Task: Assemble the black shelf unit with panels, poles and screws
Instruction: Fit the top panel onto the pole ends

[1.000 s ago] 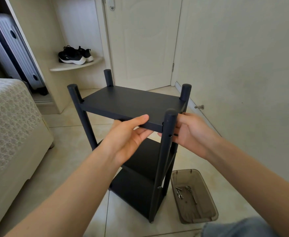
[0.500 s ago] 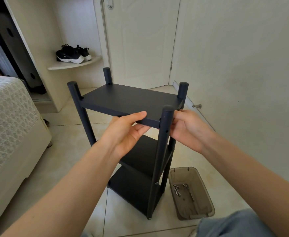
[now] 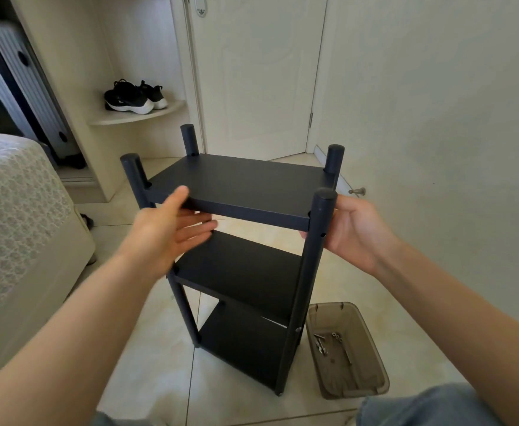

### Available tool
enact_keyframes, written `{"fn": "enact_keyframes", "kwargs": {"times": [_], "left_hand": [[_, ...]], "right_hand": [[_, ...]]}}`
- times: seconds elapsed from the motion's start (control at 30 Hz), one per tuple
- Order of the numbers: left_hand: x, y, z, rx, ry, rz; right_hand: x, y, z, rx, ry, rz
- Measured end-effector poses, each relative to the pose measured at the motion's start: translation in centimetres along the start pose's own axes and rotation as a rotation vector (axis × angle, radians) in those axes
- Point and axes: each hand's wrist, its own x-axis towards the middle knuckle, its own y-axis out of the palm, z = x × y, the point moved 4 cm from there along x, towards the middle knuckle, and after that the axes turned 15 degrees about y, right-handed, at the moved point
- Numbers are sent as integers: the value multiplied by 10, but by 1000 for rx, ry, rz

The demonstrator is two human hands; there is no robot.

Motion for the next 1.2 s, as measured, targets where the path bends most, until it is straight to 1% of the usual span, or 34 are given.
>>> {"fn": "enact_keyframes", "kwargs": {"times": [0.1, 0.13, 0.17, 0.2, 0.27, 0.33, 0.37, 0.47, 0.53, 0.6, 0.7, 0.8, 0.83, 0.9, 1.0, 1.07, 1.2], "left_hand": [[24, -45, -4, 300, 89, -247], [31, -56, -6, 400, 147, -311], [36, -63, -8, 460, 209, -334], [41, -66, -9, 487, 260, -319], [48, -62, -10, 441, 323, -200], [53, -54, -7, 342, 309, -58], [55, -52, -5, 304, 287, -13], [54, -52, -4, 247, 258, 22], [47, -54, -7, 231, 237, 50], [35, -56, -9, 236, 188, 132], [21, -60, -10, 256, 98, 278], [12, -62, -7, 135, -46, 364], [7, -60, -8, 87, -79, 383], [1, -55, -11, 78, -87, 391], [-7, -44, -15, 85, -71, 359], [-11, -38, -17, 66, -52, 307], [-17, -30, -18, 85, 10, 196]], "right_hand": [[1, -3, -1, 13, 10, -16], [0, -3, -1, 14, 18, -24], [0, -3, -1, 11, 30, -34], [-1, -1, -3, 1, 48, -46], [-2, 5, -6, -17, 85, -90], [-3, 9, -8, -4, 98, -159], [-2, 11, -9, -2, 102, -181], [-1, 12, -6, -38, 98, -225], [2, 7, 2, -49, 53, -298], [6, 1, 12, -35, 21, -362], [19, -10, 21, 56, 56, -423], [33, -15, 31, 209, 66, -479], [36, -15, 36, 227, 59, -515], [41, -14, 41, 172, 58, -569], [42, -8, 38, 22, 37, -591], [39, -4, 36, -43, -19, -582], [33, -4, 35, -71, -146, -512]]}}
